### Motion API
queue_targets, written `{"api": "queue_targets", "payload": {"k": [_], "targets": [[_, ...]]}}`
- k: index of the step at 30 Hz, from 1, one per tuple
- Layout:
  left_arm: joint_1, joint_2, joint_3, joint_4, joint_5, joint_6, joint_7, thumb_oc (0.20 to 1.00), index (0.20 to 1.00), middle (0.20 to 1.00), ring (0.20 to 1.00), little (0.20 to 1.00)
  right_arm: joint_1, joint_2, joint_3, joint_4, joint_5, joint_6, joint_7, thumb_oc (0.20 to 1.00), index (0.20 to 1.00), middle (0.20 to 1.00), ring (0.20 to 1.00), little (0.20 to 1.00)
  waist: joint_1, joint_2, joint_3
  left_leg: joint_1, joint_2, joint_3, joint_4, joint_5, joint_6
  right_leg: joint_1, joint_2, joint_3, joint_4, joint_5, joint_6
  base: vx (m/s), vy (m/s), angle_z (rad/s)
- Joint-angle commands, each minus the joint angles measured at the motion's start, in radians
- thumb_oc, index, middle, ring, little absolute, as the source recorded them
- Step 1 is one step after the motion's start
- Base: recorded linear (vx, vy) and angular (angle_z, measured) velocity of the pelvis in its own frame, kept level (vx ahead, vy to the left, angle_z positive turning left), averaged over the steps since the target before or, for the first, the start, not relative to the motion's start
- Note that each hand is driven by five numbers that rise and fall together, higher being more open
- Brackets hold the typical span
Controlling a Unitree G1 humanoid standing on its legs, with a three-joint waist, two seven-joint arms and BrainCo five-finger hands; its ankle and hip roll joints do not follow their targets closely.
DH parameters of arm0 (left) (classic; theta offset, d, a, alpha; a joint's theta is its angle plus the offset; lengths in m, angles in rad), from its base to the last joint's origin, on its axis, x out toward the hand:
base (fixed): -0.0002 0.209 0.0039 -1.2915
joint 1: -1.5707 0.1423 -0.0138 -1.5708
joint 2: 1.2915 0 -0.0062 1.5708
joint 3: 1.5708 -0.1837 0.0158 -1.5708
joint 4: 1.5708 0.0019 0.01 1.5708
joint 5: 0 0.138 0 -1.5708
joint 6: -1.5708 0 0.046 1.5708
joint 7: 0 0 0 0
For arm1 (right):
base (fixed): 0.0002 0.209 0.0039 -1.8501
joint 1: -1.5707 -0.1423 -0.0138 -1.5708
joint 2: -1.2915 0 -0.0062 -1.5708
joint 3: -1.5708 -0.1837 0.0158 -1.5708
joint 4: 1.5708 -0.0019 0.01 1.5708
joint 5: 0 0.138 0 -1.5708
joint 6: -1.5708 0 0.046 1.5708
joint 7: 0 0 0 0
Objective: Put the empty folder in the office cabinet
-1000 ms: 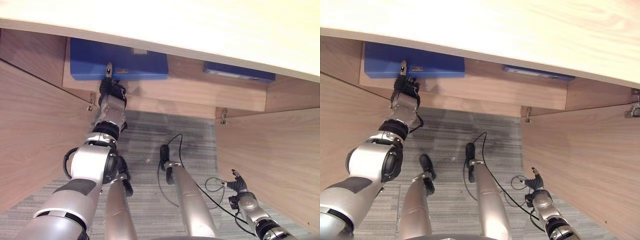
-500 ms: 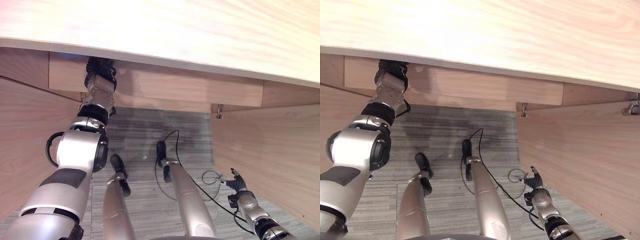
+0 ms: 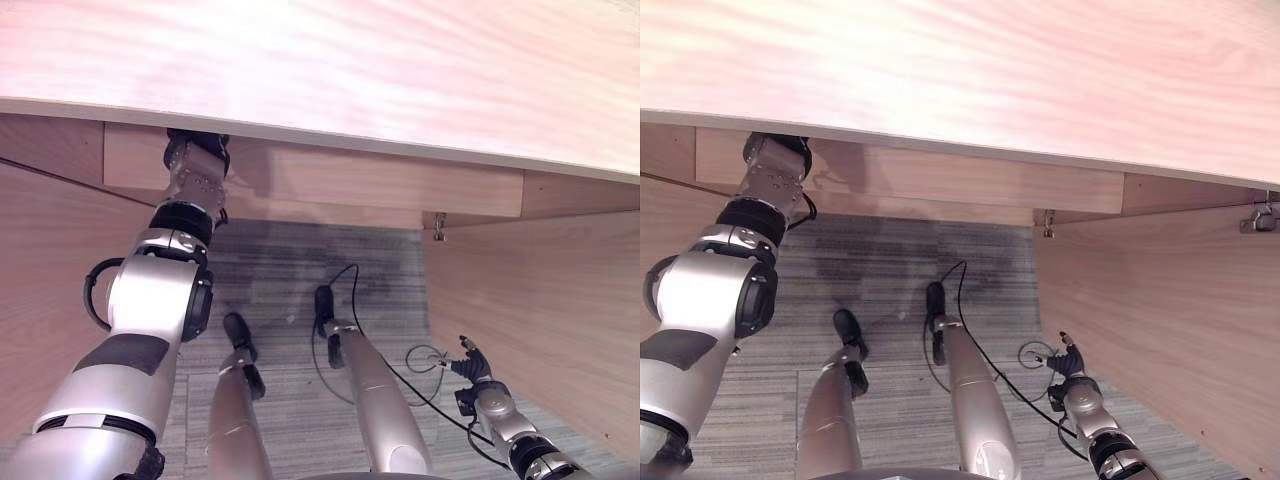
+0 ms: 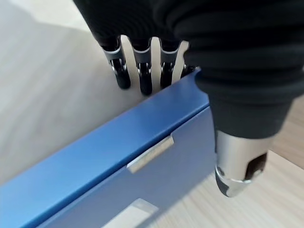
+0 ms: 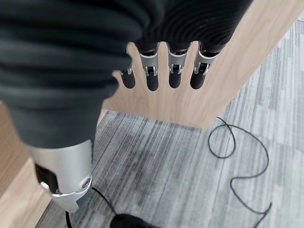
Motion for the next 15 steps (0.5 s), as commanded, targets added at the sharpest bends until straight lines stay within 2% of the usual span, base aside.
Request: {"api": "queue_targets", "payload": {"k": [1, 7, 15], "targets": [[-0.138, 0.058, -0.015, -0.015, 0.005, -0.063, -0.032, 1.000, 1.000, 1.000, 1.000, 1.000, 0.013, -0.061, -0.029, -0.039, 0.035, -0.005, 0.000, 1.000, 1.000, 1.000, 1.000, 1.000, -0.016, 0.026, 0.009, 0.086, 0.029, -0.061, 0.029, -0.126, -0.026, 0.059, -0.045, 0.029, -0.023, 0.027, 0.089, 0.00, 0.000, 0.00], [-0.077, 0.066, 0.008, 0.026, 0.021, -0.039, -0.049, 1.000, 1.000, 1.000, 1.000, 1.000, 0.035, -0.054, -0.016, -0.054, 0.014, 0.000, 0.007, 1.000, 1.000, 1.000, 1.000, 1.000, -0.014, 0.032, 0.010, 0.105, 0.020, -0.058, -0.001, -0.110, -0.031, 0.070, -0.051, 0.027, -0.040, 0.041, 0.096, 0.00, 0.005, -0.02], [0.146, -0.022, 0.123, 0.090, 0.097, 0.014, -0.054, 1.000, 1.000, 1.000, 1.000, 1.000, 0.037, -0.039, 0.005, -0.026, -0.004, 0.023, 0.010, 1.000, 1.000, 1.000, 1.000, 1.000, 0.002, 0.042, 0.006, 0.207, -0.004, -0.042, -0.080, -0.083, -0.038, 0.135, -0.059, 0.025, -0.080, 0.053, 0.099, 0.02, 0.018, -0.04]]}}
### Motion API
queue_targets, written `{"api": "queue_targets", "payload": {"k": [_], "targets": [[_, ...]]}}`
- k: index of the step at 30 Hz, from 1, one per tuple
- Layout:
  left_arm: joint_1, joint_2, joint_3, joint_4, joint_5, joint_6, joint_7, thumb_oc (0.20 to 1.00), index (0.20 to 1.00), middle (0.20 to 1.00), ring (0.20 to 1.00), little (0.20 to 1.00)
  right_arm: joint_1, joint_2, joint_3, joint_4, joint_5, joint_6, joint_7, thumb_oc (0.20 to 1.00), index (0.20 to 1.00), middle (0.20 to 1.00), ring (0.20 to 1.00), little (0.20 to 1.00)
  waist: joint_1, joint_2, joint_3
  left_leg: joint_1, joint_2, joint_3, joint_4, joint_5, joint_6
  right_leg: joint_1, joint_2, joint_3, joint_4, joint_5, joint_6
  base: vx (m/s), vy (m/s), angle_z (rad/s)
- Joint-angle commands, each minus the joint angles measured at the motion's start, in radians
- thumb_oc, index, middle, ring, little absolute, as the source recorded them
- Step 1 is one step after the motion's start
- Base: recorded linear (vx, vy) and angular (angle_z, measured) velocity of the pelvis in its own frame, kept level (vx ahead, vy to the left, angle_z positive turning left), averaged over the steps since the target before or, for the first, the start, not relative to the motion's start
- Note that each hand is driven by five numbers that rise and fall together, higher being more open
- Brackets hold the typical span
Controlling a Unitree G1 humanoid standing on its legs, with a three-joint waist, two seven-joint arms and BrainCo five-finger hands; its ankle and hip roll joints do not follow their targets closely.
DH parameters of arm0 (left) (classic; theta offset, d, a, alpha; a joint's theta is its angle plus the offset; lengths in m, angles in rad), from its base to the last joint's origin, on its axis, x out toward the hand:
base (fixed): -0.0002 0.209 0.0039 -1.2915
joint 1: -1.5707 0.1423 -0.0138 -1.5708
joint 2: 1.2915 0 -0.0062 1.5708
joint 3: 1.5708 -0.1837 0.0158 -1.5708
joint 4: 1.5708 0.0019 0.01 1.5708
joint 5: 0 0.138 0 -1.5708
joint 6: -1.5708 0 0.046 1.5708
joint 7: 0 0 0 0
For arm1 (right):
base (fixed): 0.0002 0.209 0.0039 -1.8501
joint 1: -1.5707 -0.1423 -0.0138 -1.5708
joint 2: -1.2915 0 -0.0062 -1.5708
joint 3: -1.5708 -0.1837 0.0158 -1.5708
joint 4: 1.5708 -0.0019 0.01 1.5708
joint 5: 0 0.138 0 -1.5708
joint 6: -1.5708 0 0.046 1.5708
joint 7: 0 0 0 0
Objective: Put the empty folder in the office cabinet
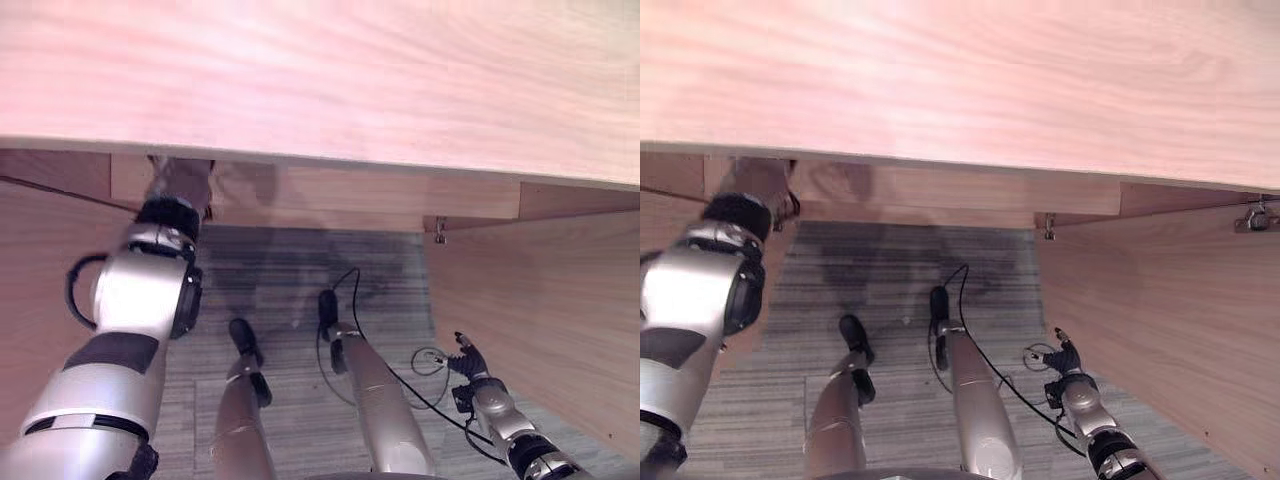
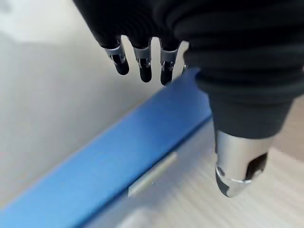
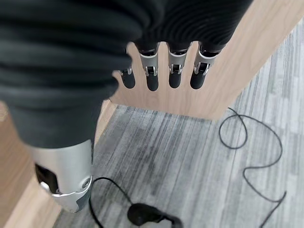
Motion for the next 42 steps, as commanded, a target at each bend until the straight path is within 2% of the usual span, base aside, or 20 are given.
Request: {"api": "queue_targets", "payload": {"k": [1, 4, 5, 6, 9, 13, 17, 18, 30, 33, 37, 42], "targets": [[-0.009, -0.032, 0.063, 0.033, 0.065, 0.003, -0.015, 1.000, 1.000, 1.000, 1.000, 1.000, 0.032, -0.034, 0.000, 0.011, -0.001, 0.023, -0.002, 1.000, 1.000, 1.000, 1.000, 1.000, 0.000, 0.025, -0.005, 0.066, 0.008, -0.080, 0.015, -0.096, -0.036, 0.035, -0.059, 0.004, -0.036, 0.051, 0.094, 0.01, 0.014, -0.04], [0.051, -0.070, 0.084, 0.043, 0.086, 0.018, -0.024, 1.000, 1.000, 1.000, 1.000, 1.000, 0.030, -0.025, 0.001, 0.030, 0.002, 0.027, 0.000, 1.000, 1.000, 1.000, 1.000, 1.000, 0.007, 0.031, -0.005, 0.098, 0.002, -0.079, -0.006, -0.088, -0.038, 0.059, -0.064, 0.005, -0.042, 0.052, 0.095, 0.00, 0.000, 0.00], [0.119, -0.121, 0.106, 0.052, 0.091, 0.028, -0.031, 1.000, 1.000, 1.000, 1.000, 1.000, 0.018, -0.011, 0.001, 0.043, 0.000, 0.034, 0.002, 1.000, 1.000, 1.000, 1.000, 1.000, 0.015, 0.032, -0.002, 0.124, -0.004, -0.077, -0.023, -0.081, -0.040, 0.074, -0.067, 0.002, -0.042, 0.051, 0.096, 0.00, 0.000, 0.00], [0.126, -0.125, 0.106, 0.046, 0.092, 0.028, -0.029, 1.000, 1.000, 1.000, 1.000, 1.000, 0.021, -0.013, 0.001, 0.044, 0.000, 0.033, 0.002, 1.000, 1.000, 1.000, 1.000, 1.000, 0.015, 0.033, -0.001, 0.131, -0.004, -0.076, -0.029, -0.079, -0.040, 0.080, -0.067, 0.001, -0.043, 0.051, 0.096, 0.00, 0.000, 0.00], [0.256, -0.230, 0.128, 0.032, 0.091, 0.036, -0.039, 1.000, 1.000, 1.000, 1.000, 1.000, -0.012, 0.009, -0.002, 0.063, 0.005, 0.042, 0.000, 1.000, 1.000, 1.000, 1.000, 1.000, 0.034, 0.038, 0.011, 0.185, -0.014, -0.072, -0.066, -0.062, -0.043, 0.124, -0.075, -0.005, -0.055, 0.052, 0.098, 0.00, -0.001, 0.02], [0.360, -0.323, 0.127, -0.002, 0.075, 0.037, -0.048, 1.000, 1.000, 1.000, 1.000, 1.000, -0.029, 0.025, -0.011, 0.080, 0.004, 0.052, -0.006, 1.000, 1.000, 1.000, 1.000, 1.000, 0.052, 0.041, 0.017, 0.229, -0.017, -0.073, -0.104, -0.039, -0.045, 0.162, -0.082, -0.011, -0.071, 0.055, 0.099, 0.01, -0.007, 0.08], [0.441, -0.376, 0.102, -0.032, 0.064, 0.034, -0.053, 1.000, 1.000, 1.000, 1.000, 1.000, -0.038, 0.041, -0.023, 0.099, 0.004, 0.054, -0.010, 1.000, 1.000, 1.000, 1.000, 1.000, 0.070, 0.048, 0.014, 0.279, -0.015, -0.070, -0.155, -0.006, -0.051, 0.206, -0.084, -0.020, -0.106, 0.066, 0.101, -0.01, -0.012, 0.09], [0.453, -0.382, 0.101, -0.036, 0.066, 0.034, -0.055, 1.000, 1.000, 1.000, 1.000, 1.000, -0.038, 0.043, -0.024, 0.101, 0.003, 0.054, -0.011, 1.000, 1.000, 1.000, 1.000, 1.000, 0.072, 0.046, 0.020, 0.275, -0.016, -0.056, -0.159, 0.024, -0.046, 0.206, -0.090, -0.035, -0.115, 0.095, 0.091, -0.09, -0.024, 0.01], [0.638, -0.427, 0.069, -0.036, 0.120, 0.041, -0.096, 1.000, 1.000, 1.000, 1.000, 1.000, -0.001, 0.077, -0.059, 0.161, -0.023, 0.064, 0.000, 1.000, 1.000, 1.000, 1.000, 1.000, 0.116, 0.070, -0.009, 0.418, -0.004, -0.054, -0.258, 0.067, -0.052, 0.332, -0.091, -0.058, -0.153, 0.087, 0.099, 0.02, -0.003, 0.02], [0.675, -0.413, 0.034, -0.027, 0.212, 0.038, -0.110, 1.000, 1.000, 1.000, 1.000, 1.000, 0.007, 0.085, -0.067, 0.176, -0.032, 0.061, 0.001, 1.000, 1.000, 1.000, 1.000, 1.000, 0.126, 0.077, -0.021, 0.450, -0.004, -0.053, -0.279, 0.078, -0.053, 0.371, -0.087, -0.066, -0.172, 0.087, 0.099, 0.04, -0.020, 0.01], [0.687, -0.360, -0.099, -0.066, 0.496, 0.002, -0.106, 1.000, 1.000, 1.000, 1.000, 1.000, 0.002, 0.085, -0.072, 0.195, -0.050, 0.045, -0.003, 1.000, 1.000, 1.000, 1.000, 1.000, 0.135, 0.084, -0.038, 0.490, -0.003, -0.049, -0.304, 0.094, -0.055, 0.427, -0.085, -0.079, -0.204, 0.092, 0.101, 0.04, -0.018, 0.10], [0.723, -0.297, -0.212, -0.168, 0.715, -0.037, -0.100, 1.000, 1.000, 1.000, 1.000, 1.000, 0.014, 0.069, -0.088, 0.186, -0.078, 0.026, -0.003, 1.000, 1.000, 1.000, 1.000, 1.000, 0.146, 0.092, -0.057, 0.531, -0.004, -0.047, -0.322, 0.102, -0.060, 0.498, -0.078, -0.090, -0.257, 0.100, 0.109, 0.05, -0.014, 0.01]]}}
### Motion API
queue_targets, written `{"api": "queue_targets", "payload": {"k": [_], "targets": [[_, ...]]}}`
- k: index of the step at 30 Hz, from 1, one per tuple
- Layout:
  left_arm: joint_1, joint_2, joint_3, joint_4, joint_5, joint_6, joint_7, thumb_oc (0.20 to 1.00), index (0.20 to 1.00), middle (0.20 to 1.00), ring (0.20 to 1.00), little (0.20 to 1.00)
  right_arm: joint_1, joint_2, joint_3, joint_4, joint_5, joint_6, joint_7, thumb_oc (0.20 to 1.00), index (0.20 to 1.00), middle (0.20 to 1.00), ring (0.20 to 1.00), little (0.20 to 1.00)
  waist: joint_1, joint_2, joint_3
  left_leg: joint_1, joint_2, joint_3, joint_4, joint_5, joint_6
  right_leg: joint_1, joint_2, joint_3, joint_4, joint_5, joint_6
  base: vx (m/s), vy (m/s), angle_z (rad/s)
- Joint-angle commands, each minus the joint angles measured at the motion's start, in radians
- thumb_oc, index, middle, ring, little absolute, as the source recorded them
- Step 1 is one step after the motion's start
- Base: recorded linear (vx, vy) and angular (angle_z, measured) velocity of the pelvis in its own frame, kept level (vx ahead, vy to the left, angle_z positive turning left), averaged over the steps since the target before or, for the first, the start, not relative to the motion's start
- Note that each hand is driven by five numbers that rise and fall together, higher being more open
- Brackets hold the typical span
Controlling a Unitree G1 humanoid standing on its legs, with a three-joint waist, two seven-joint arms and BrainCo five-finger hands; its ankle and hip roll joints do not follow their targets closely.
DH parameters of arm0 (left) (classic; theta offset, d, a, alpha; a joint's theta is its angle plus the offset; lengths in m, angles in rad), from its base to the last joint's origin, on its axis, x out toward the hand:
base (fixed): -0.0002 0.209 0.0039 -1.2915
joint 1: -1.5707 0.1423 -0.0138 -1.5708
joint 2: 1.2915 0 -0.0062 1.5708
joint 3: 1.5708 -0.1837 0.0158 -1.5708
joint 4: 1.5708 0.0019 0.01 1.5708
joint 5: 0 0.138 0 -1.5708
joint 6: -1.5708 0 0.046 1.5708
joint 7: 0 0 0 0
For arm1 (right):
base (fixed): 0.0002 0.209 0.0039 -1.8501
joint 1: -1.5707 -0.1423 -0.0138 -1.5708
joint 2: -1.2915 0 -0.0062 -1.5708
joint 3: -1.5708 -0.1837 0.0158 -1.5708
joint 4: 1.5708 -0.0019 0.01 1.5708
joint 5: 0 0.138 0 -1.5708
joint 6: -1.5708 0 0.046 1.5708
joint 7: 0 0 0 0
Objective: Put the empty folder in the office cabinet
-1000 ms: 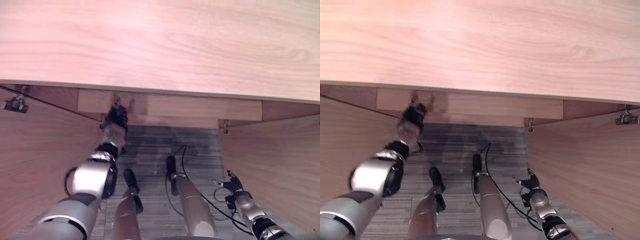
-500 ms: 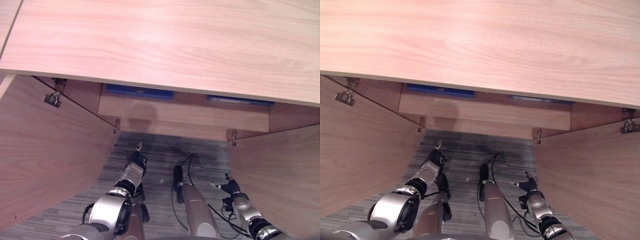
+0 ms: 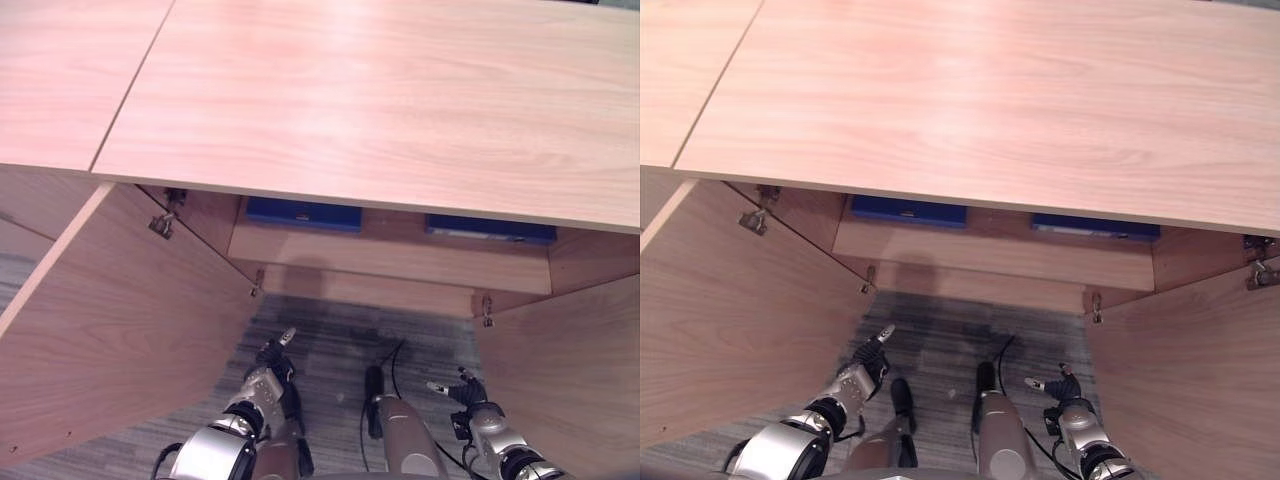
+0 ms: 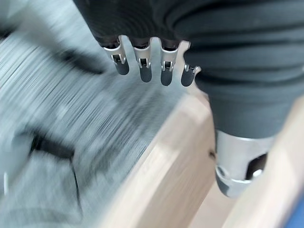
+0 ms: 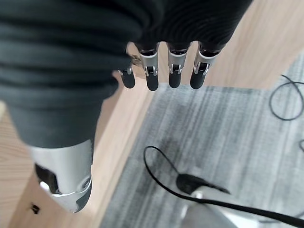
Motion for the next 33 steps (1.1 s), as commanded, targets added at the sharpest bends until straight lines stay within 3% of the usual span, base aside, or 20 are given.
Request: {"api": "queue_targets", "payload": {"k": [1, 2, 3, 5, 9, 10, 12, 13, 17, 24, 25, 33], "targets": [[-0.046, 0.043, 0.002, -0.059, 0.181, -0.064, -0.010, 1.000, 1.000, 1.000, 1.000, 1.000, 0.012, -0.012, -0.045, 0.006, -0.036, -0.041, 0.000, 1.000, 1.000, 1.000, 1.000, 1.000, 0.009, -0.026, 0.026, 0.048, 0.034, -0.013, -0.008, -0.025, -0.069, 0.074, -0.061, -0.019, -0.138, 0.111, 0.091, 0.03, -0.001, -0.01], [-0.044, 0.043, 0.001, -0.061, 0.181, -0.063, -0.010, 1.000, 1.000, 1.000, 1.000, 1.000, 0.013, -0.011, -0.045, 0.005, -0.036, -0.041, 0.000, 1.000, 1.000, 1.000, 1.000, 1.000, 0.010, -0.026, 0.025, 0.049, 0.034, -0.014, -0.009, -0.025, -0.069, 0.075, -0.061, -0.019, -0.139, 0.112, 0.091, 0.04, -0.006, 0.01], [0.046, 0.129, -0.039, -0.191, 0.308, -0.087, -0.035, 1.000, 1.000, 1.000, 1.000, 1.000, 0.060, -0.038, -0.072, -0.013, -0.057, -0.061, 0.017, 1.000, 1.000, 1.000, 1.000, 1.000, 0.019, -0.022, 0.015, 0.072, 0.033, -0.015, -0.013, -0.030, -0.071, 0.109, -0.061, -0.025, -0.146, 0.108, 0.098, 0.03, -0.007, 0.03], [0.047, 0.129, -0.039, -0.192, 0.309, -0.087, -0.035, 1.000, 1.000, 1.000, 1.000, 1.000, 0.060, -0.038, -0.072, -0.014, -0.058, -0.061, 0.017, 1.000, 1.000, 1.000, 1.000, 1.000, 0.019, -0.022, 0.012, 0.067, 0.033, -0.015, -0.013, -0.026, -0.070, 0.107, -0.061, -0.025, -0.150, 0.113, 0.098, 0.02, -0.004, 0.01], [0.200, 0.260, -0.061, -0.391, 0.524, -0.113, -0.049, 1.000, 1.000, 1.000, 1.000, 1.000, 0.130, -0.066, -0.127, -0.016, -0.082, -0.083, 0.040, 1.000, 1.000, 1.000, 1.000, 1.000, 0.033, -0.017, -0.012, 0.107, 0.030, -0.017, -0.017, -0.037, -0.070, 0.152, -0.068, -0.032, -0.159, 0.106, 0.106, 0.08, 0.012, 0.09], [0.218, 0.271, -0.060, -0.414, 0.545, -0.118, -0.057, 0.200, 0.200, 0.200, 0.200, 0.200, 0.138, -0.069, -0.134, -0.011, -0.088, -0.084, 0.042, 1.000, 1.000, 1.000, 1.000, 1.000, 0.036, -0.016, -0.017, 0.115, 0.029, -0.016, -0.018, -0.040, -0.070, 0.159, -0.069, -0.035, -0.161, 0.105, 0.107, 0.06, 0.013, 0.05], [0.239, 0.303, -0.063, -0.440, 0.641, -0.120, -0.050, 0.200, 0.200, 0.200, 0.200, 0.200, 0.150, -0.067, -0.144, 0.016, -0.101, -0.085, 0.048, 1.000, 1.000, 1.000, 1.000, 1.000, 0.042, -0.018, -0.024, 0.128, 0.028, -0.016, -0.021, -0.044, -0.070, 0.179, -0.070, -0.042, -0.177, 0.106, 0.110, 0.04, 0.015, 0.03], [0.232, 0.350, -0.080, -0.486, 0.782, -0.126, -0.005, 0.200, 0.200, 0.200, 0.200, 0.200, 0.159, -0.065, -0.155, 0.029, -0.107, -0.094, 0.042, 1.000, 1.000, 1.000, 1.000, 1.000, 0.047, -0.022, -0.033, 0.131, 0.027, -0.016, -0.023, -0.049, -0.070, 0.190, -0.070, -0.046, -0.189, 0.108, 0.113, 0.00, 0.000, 0.00], [0.197, 0.389, -0.081, -0.501, 0.900, -0.121, 0.053, 0.200, 0.200, 0.200, 0.200, 0.200, 0.164, -0.063, -0.145, 0.038, -0.117, -0.101, 0.040, 1.000, 1.000, 1.000, 1.000, 1.000, 0.045, -0.032, -0.039, 0.127, 0.029, -0.014, -0.023, -0.055, -0.069, 0.189, -0.067, -0.043, -0.198, 0.111, 0.115, 0.00, 0.010, 0.01], [0.008, 0.410, -0.126, -0.427, 0.929, -0.099, 0.123, 0.200, 0.200, 0.200, 0.200, 0.200, 0.094, -0.076, -0.123, 0.028, -0.090, -0.106, 0.015, 1.000, 1.000, 1.000, 1.000, 1.000, 0.025, -0.053, 0.023, 0.016, 0.041, -0.013, 0.010, -0.042, -0.059, 0.055, -0.065, -0.018, -0.154, 0.127, 0.107, -0.16, 0.014, -0.09], [-0.069, 0.410, -0.144, -0.371, 0.916, -0.086, 0.146, 0.200, 0.200, 0.200, 0.200, 0.200, 0.065, -0.074, -0.115, 0.021, -0.064, -0.110, 0.004, 1.000, 1.000, 1.000, 1.000, 1.000, 0.016, -0.057, 0.051, -0.033, 0.041, -0.016, 0.046, -0.041, -0.055, 0.003, -0.070, -0.009, -0.122, 0.130, 0.101, -0.14, 0.024, -0.10], [-0.342, 0.436, -0.224, -0.202, 0.876, -0.062, 0.195, 0.200, 0.200, 0.200, 0.200, 0.200, -0.009, -0.063, -0.056, 0.007, -0.023, -0.139, -0.022, 1.000, 1.000, 1.000, 1.000, 1.000, -0.007, -0.077, 0.099, -0.217, 0.032, -0.044, 0.181, -0.057, -0.048, -0.137, -0.084, -0.008, -0.041, 0.130, 0.097, -0.12, -0.007, 0.00]]}}
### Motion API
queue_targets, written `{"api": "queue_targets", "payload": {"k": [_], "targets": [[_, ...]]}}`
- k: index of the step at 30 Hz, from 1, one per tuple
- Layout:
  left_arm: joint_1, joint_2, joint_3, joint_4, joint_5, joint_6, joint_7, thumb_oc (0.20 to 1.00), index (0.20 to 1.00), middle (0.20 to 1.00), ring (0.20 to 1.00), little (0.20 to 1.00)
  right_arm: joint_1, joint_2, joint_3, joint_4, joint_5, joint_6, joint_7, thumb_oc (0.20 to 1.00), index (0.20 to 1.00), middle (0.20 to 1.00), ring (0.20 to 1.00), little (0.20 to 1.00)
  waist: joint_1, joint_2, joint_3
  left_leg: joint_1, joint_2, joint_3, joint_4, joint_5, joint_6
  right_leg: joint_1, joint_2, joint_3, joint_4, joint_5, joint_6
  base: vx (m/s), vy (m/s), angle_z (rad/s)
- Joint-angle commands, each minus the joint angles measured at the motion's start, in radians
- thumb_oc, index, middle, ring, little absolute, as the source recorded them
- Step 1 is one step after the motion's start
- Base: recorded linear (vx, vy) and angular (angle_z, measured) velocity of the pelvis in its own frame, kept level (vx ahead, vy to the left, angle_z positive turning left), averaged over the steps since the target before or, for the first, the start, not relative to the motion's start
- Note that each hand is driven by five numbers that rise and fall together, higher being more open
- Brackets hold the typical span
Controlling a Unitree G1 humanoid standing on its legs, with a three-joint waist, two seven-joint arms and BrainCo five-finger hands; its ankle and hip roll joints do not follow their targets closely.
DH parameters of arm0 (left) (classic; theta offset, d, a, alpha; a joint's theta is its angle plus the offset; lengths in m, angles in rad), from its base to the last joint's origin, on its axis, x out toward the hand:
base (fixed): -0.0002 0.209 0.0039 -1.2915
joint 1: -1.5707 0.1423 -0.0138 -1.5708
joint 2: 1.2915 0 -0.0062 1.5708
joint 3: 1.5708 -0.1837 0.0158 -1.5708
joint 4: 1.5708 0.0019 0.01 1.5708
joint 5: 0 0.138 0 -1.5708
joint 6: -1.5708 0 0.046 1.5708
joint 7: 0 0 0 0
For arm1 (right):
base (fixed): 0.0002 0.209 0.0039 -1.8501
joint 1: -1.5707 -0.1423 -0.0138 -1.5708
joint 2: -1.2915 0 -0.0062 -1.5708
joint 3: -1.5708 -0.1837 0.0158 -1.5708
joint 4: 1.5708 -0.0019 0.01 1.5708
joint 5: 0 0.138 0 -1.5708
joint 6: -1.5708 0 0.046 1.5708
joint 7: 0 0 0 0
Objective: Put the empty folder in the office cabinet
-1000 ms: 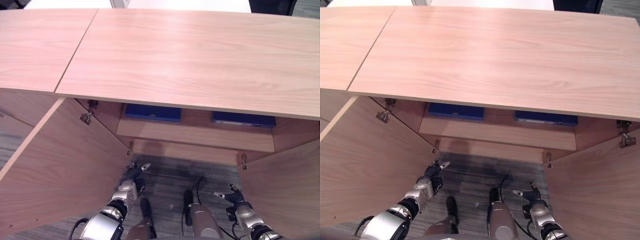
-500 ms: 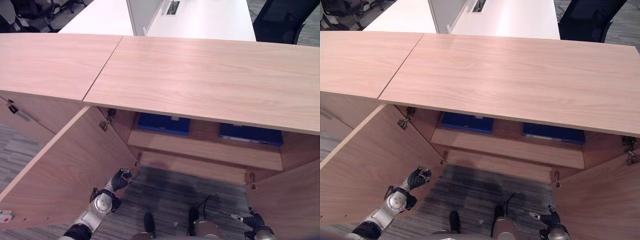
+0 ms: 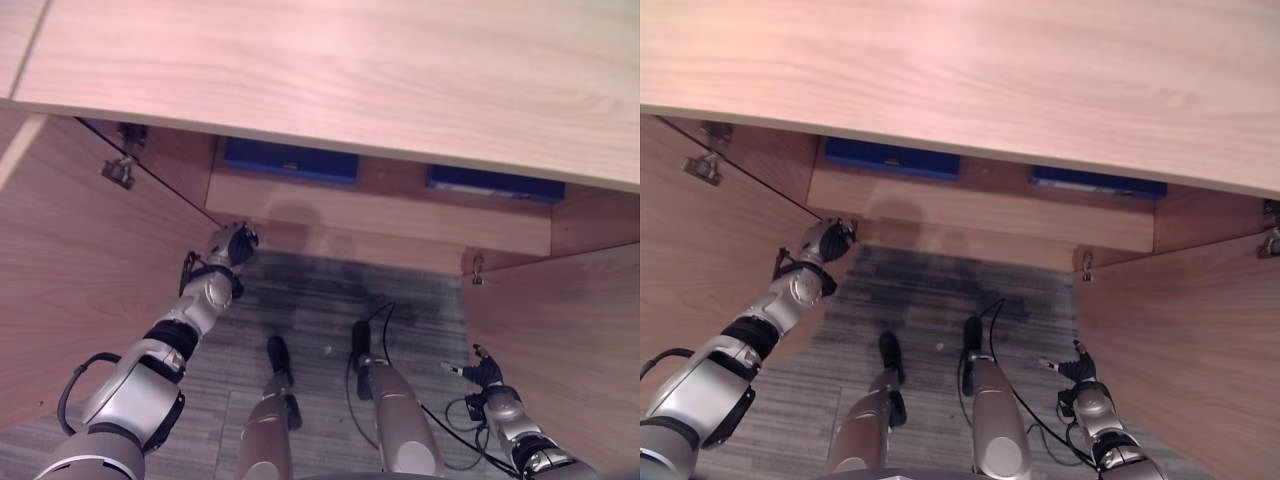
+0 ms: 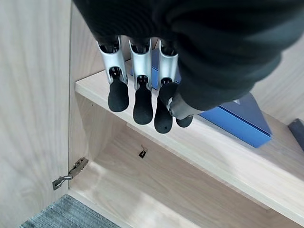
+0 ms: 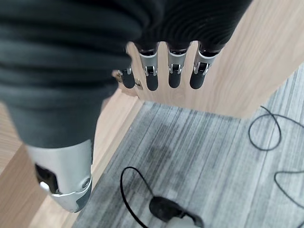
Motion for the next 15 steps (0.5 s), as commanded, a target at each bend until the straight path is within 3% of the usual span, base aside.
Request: {"api": "queue_targets", "payload": {"k": [1, 7, 15], "targets": [[-0.054, 0.019, 0.020, 0.031, -0.019, -0.006, 0.046, 0.200, 0.200, 0.200, 0.200, 0.200, 0.048, -0.013, 0.036, -0.026, 0.051, -0.037, -0.027, 1.000, 1.000, 1.000, 1.000, 1.000, -0.009, -0.025, -0.055, -0.024, 0.026, -0.048, 0.086, -0.070, -0.051, 0.025, -0.084, -0.016, -0.055, 0.072, 0.098, -0.08, -0.024, 0.09], [-0.223, 0.053, -0.011, 0.122, -0.064, 0.002, 0.051, 0.200, 0.200, 0.200, 0.200, 0.200, 0.042, 0.002, 0.043, -0.069, 0.114, -0.069, -0.028, 1.000, 1.000, 1.000, 1.000, 1.000, -0.035, -0.040, -0.033, -0.110, 0.029, -0.061, 0.143, -0.082, -0.046, -0.055, -0.087, -0.019, -0.008, 0.068, 0.096, -0.05, -0.006, 0.02], [-0.325, 0.073, -0.055, 0.163, -0.058, 0.006, 0.043, 0.200, 0.200, 0.200, 0.200, 0.200, 0.042, 0.000, 0.064, -0.074, 0.117, -0.081, -0.024, 1.000, 1.000, 1.000, 1.000, 1.000, -0.056, -0.059, -0.026, -0.149, 0.038, -0.072, 0.158, -0.084, -0.047, -0.093, -0.087, -0.026, 0.000, 0.075, 0.100, -0.01, -0.002, 0.02]]}}
